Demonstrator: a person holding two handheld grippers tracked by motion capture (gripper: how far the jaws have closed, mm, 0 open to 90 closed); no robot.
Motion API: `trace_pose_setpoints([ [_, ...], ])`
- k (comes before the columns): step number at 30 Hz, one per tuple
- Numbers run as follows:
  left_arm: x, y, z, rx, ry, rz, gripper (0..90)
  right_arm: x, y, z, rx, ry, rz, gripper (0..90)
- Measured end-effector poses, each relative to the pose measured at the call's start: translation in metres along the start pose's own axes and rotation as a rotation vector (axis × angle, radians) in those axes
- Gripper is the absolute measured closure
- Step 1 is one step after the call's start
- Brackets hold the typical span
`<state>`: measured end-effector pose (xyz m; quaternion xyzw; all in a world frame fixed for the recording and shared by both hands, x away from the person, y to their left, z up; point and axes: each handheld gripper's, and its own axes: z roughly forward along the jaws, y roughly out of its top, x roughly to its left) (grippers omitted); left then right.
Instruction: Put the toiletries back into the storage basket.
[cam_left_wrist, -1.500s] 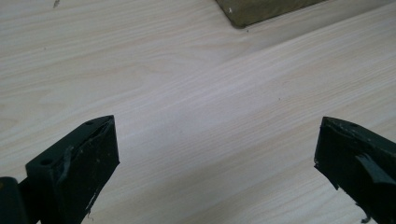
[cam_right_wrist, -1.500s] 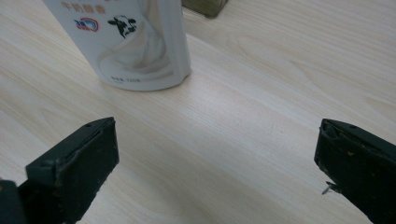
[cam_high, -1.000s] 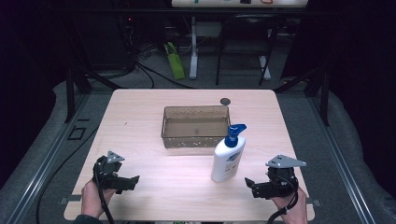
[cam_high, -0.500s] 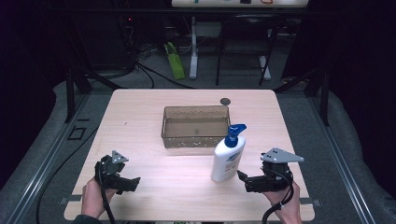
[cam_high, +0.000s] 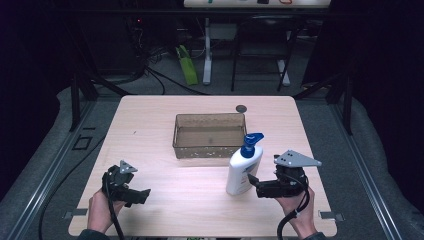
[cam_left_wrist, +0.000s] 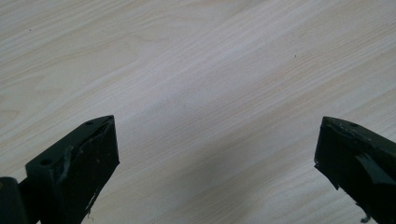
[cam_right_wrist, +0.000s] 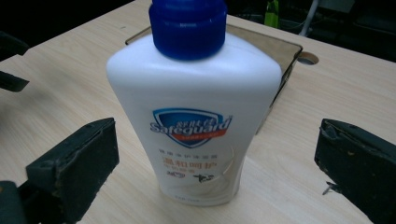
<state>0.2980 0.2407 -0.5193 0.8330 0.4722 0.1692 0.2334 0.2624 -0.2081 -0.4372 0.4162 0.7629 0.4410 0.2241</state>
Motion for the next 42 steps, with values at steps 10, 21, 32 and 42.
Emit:
trace_pose_setpoints([
  [10, 0.002, 0.0, 0.003, 0.014, -0.008, 0.018, 0.0, 0.007, 0.015, 0.0, -0.056, 0.031, -0.02, 0.0],
  [21, 0.003, 0.001, 0.001, -0.012, -0.038, 0.01, 0.0, 0.014, 0.025, 0.002, -0.122, -0.001, -0.018, 0.0],
  [32, 0.002, 0.001, 0.003, 0.007, -0.039, 0.012, 0.0, 0.021, 0.03, 0.003, -0.238, -0.059, -0.005, 30.2],
  [42, 0.002, 0.001, 0.004, 0.015, -0.043, 0.013, 0.0, 0.027, 0.031, 0.004, -0.34, -0.087, 0.022, 47.2],
])
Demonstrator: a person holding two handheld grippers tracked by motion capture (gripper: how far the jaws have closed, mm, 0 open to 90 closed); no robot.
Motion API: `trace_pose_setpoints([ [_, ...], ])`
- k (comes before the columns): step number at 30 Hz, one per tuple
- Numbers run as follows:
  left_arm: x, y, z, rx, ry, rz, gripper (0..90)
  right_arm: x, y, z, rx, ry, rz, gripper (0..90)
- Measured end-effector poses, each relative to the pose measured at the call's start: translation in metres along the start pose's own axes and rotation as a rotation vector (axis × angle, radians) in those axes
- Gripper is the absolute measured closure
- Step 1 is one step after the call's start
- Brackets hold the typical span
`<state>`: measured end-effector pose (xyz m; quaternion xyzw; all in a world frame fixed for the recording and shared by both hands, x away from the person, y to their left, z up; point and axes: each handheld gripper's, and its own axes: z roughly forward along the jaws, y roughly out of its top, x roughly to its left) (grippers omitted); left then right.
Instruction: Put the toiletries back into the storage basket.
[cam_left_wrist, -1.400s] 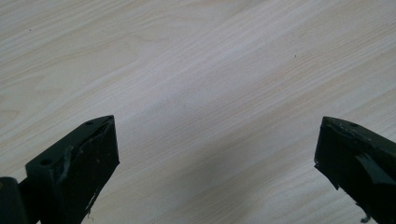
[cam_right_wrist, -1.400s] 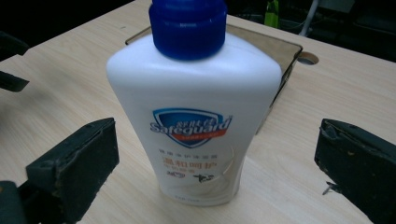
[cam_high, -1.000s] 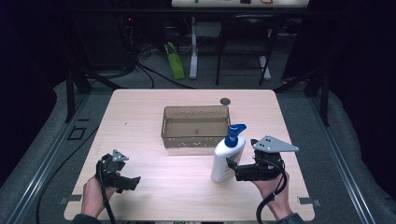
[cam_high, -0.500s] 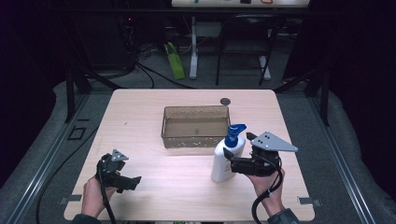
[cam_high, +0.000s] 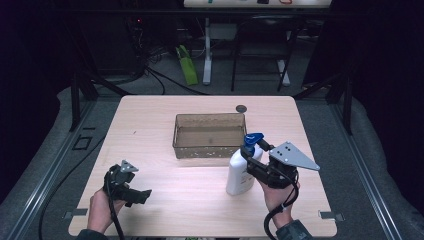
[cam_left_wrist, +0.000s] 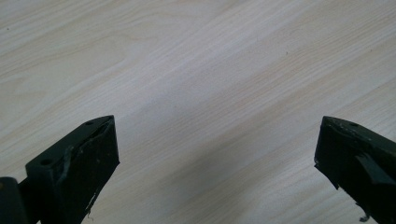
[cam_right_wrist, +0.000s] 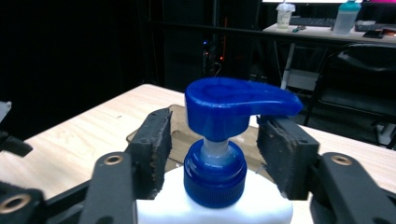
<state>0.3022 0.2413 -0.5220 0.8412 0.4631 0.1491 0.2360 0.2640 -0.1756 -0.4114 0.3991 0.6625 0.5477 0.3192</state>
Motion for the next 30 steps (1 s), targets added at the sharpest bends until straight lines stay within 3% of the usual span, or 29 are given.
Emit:
trace_pose_setpoints([
  [9, -0.0003, 0.0006, 0.0007, 0.014, -0.006, 0.003, 0.0, 0.0019, -0.0037, 0.001, -0.043, -0.014, 0.024, 57.4],
  [18, -0.0001, 0.0006, 0.0008, 0.013, -0.009, 0.005, 0.0, 0.0058, -0.0059, 0.0026, -0.071, -0.037, 0.023, 59.2],
  [30, -0.0009, 0.0015, 0.0017, 0.018, -0.014, 0.009, 0.0, 0.0044, -0.0051, 0.0018, -0.063, -0.03, 0.017, 59.4],
])
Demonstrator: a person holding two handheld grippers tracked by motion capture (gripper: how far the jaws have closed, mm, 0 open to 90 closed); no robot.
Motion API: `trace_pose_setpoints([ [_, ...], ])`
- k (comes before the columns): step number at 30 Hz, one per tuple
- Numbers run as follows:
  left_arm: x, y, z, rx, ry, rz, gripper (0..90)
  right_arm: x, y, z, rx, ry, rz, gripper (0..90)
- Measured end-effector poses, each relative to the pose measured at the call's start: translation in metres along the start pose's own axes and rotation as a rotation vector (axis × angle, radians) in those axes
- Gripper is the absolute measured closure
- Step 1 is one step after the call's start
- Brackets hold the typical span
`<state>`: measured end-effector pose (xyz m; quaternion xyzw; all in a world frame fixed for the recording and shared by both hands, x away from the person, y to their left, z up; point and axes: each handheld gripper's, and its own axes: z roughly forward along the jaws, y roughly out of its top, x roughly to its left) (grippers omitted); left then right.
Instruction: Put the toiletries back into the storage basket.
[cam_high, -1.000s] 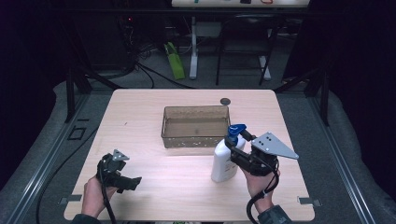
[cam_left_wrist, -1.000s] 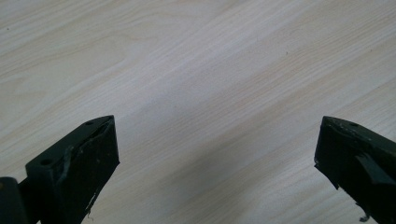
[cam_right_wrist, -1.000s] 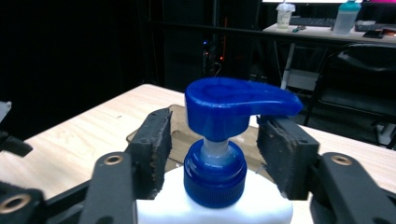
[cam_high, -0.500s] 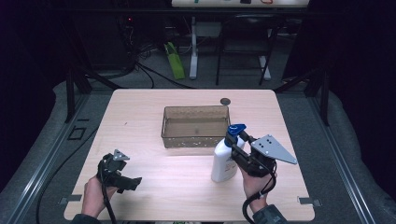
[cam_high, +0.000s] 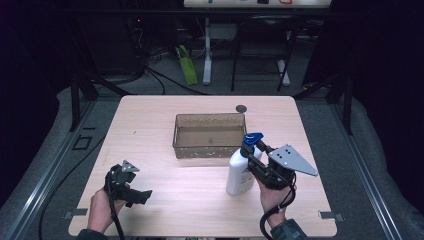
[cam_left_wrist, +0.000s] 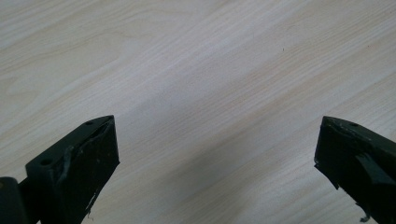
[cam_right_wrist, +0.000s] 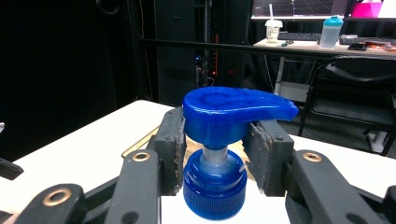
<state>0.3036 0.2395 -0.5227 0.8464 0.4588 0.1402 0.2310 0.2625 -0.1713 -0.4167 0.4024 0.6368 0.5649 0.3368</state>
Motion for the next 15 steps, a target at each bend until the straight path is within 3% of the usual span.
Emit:
trace_pose_setpoints([
  [15, 0.0008, 0.0, 0.0002, 0.003, -0.001, 0.001, 0.0, 0.0021, 0.0018, 0.0027, 0.004, 0.009, -0.015, 59.6],
])
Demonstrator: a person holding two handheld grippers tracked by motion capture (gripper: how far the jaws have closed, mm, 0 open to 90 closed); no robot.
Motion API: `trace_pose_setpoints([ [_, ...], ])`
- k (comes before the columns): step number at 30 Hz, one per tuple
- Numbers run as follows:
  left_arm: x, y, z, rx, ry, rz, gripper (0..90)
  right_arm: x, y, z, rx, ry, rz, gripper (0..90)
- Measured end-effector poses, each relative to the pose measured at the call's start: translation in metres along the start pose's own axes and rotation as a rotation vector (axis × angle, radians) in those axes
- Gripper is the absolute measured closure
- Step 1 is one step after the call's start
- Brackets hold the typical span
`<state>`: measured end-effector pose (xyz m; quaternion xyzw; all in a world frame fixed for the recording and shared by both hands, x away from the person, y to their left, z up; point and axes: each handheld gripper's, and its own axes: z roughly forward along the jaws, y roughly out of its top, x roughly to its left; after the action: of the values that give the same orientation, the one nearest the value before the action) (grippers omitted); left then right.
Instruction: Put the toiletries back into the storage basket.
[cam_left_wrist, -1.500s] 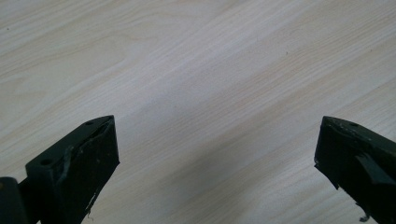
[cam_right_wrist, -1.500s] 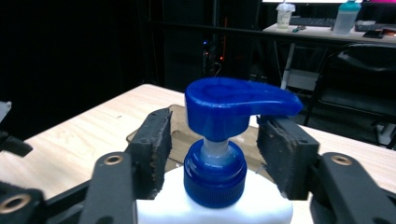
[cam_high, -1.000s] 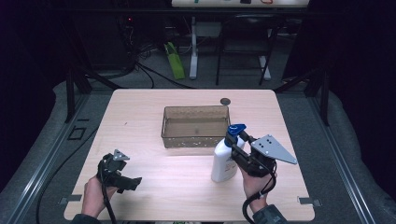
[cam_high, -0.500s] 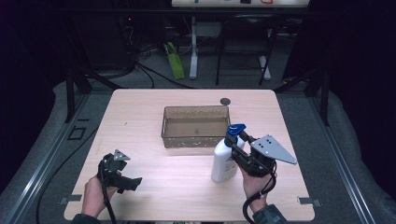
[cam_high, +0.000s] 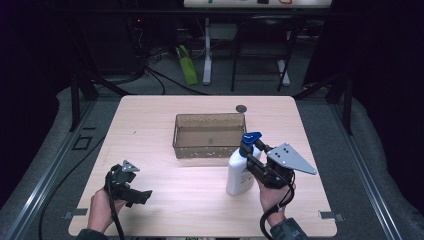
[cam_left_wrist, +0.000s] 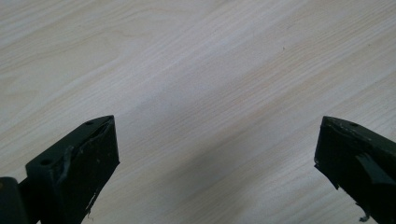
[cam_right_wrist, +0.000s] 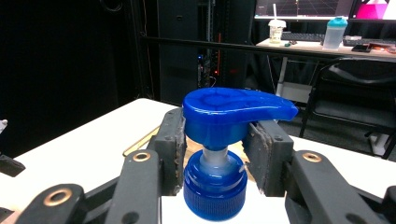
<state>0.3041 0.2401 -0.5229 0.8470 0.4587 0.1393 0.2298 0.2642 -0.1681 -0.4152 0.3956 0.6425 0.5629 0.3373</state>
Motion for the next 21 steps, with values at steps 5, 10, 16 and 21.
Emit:
trace_pose_setpoints([
  [5, 0.0006, -0.0003, 0.0003, 0.003, 0.002, -0.001, 0.0, -0.0009, 0.0008, 0.0022, 0.001, 0.004, 0.003, 59.5],
  [10, 0.0008, -0.0002, 0.0007, 0.005, 0.001, -0.001, 0.0, -0.0006, 0.0017, 0.0032, 0.008, 0.008, 0.0, 59.5],
  [16, 0.001, -0.0003, 0.0008, 0.006, 0.001, -0.005, 0.0, -0.0004, 0.0026, 0.0049, 0.007, 0.01, -0.005, 59.5],
  [21, 0.0012, -0.0003, 0.0007, 0.006, 0.0, -0.004, 0.0, -0.0004, 0.0028, 0.0051, 0.008, 0.011, 0.001, 59.5],
])
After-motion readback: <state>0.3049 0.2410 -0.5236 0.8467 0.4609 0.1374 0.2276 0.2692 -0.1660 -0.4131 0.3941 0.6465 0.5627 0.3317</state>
